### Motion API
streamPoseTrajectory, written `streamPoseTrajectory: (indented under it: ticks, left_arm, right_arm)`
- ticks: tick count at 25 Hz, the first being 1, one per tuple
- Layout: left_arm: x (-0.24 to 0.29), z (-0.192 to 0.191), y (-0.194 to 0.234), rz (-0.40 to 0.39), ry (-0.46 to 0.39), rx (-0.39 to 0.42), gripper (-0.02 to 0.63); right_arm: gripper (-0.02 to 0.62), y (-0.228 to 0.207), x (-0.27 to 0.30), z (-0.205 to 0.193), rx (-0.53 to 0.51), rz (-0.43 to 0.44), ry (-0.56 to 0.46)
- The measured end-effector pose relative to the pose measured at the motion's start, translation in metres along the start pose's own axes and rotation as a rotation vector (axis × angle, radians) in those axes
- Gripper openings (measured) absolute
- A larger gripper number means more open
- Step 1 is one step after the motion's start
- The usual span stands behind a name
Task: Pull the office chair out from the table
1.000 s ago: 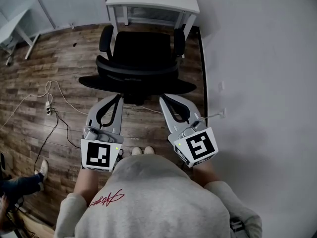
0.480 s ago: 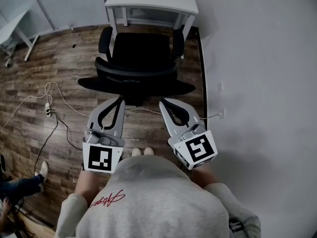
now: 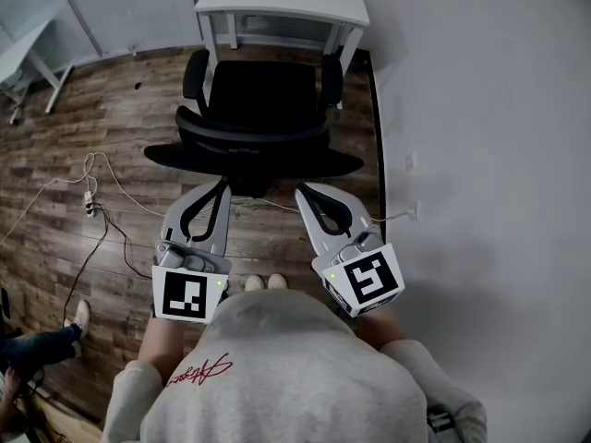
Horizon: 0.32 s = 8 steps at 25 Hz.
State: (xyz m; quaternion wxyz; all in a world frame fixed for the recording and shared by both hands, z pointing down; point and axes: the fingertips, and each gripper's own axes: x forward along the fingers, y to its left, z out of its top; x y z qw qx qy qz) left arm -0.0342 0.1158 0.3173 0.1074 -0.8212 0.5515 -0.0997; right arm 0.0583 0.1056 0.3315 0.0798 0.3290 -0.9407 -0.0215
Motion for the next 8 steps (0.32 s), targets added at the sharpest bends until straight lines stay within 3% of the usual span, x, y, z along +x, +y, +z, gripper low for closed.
streamPoseTrajectory:
  ticks: [8]
  left_arm:
    - [-0.0011,0.0074,0.0002,0.007,-0.025,-0.053,0.000]
  right_arm:
    - [0.000,0.0007,-0.0010,0.0025,-0.012,0.008,0.008]
